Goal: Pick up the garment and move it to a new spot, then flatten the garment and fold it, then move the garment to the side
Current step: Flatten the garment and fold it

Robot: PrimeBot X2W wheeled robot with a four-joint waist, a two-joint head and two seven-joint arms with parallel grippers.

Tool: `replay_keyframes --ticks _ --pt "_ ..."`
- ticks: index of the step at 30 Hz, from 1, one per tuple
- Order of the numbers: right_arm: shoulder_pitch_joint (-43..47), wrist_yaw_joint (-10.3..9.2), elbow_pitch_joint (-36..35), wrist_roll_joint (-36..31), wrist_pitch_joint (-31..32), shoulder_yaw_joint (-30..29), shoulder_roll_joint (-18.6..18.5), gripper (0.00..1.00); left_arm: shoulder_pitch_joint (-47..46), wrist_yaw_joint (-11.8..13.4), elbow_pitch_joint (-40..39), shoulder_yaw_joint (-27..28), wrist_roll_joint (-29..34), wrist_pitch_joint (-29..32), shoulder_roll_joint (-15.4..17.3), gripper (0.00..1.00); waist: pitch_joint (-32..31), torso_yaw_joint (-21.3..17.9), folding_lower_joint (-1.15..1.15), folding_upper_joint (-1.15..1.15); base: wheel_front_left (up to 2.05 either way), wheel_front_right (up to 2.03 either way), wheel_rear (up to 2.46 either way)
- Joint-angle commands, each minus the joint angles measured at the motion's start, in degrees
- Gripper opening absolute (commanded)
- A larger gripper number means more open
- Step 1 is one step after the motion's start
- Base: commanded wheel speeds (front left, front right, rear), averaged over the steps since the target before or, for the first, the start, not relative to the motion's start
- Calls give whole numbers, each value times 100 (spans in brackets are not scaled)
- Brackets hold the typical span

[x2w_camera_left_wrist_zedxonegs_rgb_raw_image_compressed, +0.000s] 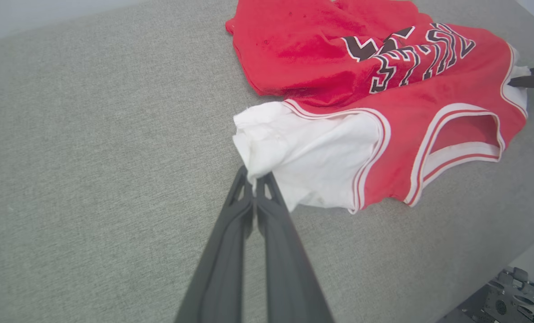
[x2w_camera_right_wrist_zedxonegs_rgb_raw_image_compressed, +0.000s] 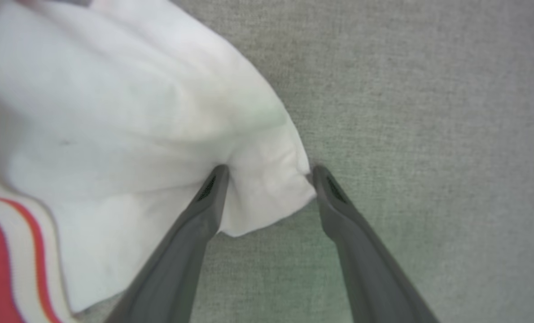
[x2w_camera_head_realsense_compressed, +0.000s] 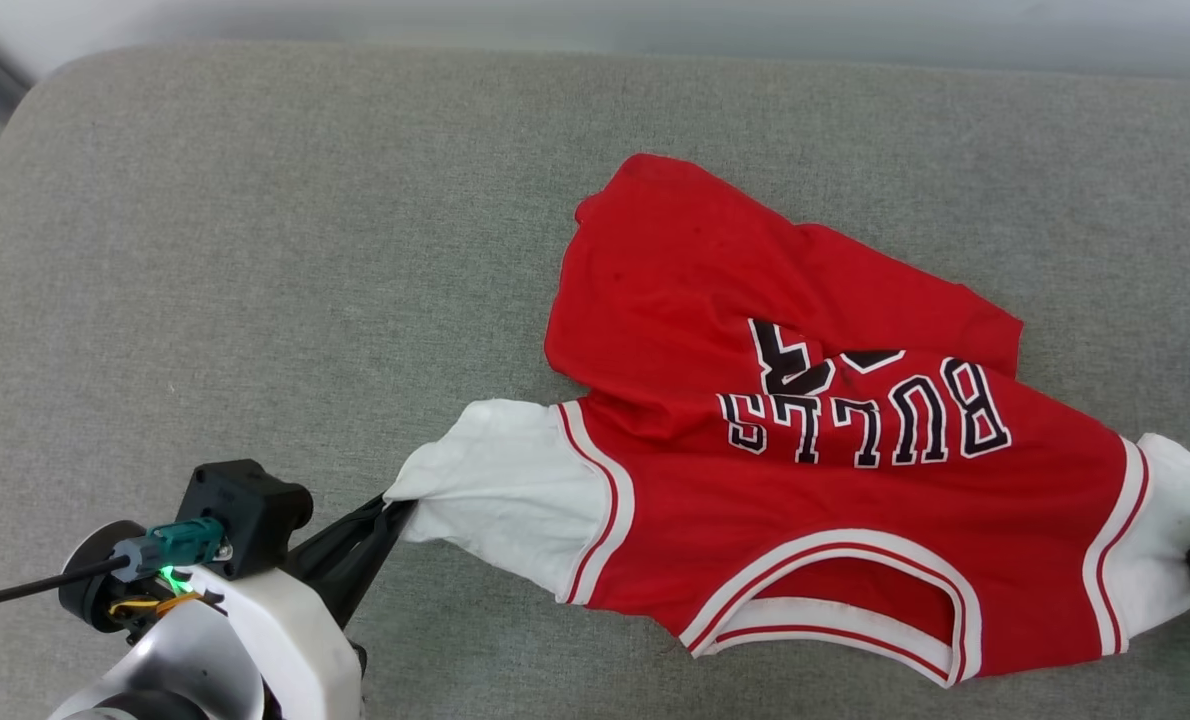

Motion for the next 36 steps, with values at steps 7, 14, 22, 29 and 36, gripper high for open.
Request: replay_keyframes --ticks 7,14,22,29,36 --pt "207 18 44 192 -262 329 -35 0 58 5 88 114 -60 -78 113 0 -462 -140 0 0 0 0 0" --pt "-32 10 -1020 771 -157 298 -450 0 125 93 -149 477 -229 -128 256 0 -1161 -392 0 0 0 0 0" --pt "-858 10 -2117 1887 173 36 -610 0 -481 165 -669 1168 -317 -281 510 0 -1658 -664 0 0 0 0 0" --pt "-2164 10 -2272 2140 -135 -55 -714 0 -1611 268 -774 1609 -238 -262 757 0 -1666 -855 0 0 0 0 0" --pt "-3547 10 -1805 2163 -317 143 -755 0 -3075 236 -346 1631 -161 -291 921 0 -1325 -970 0 0 0 0 0"
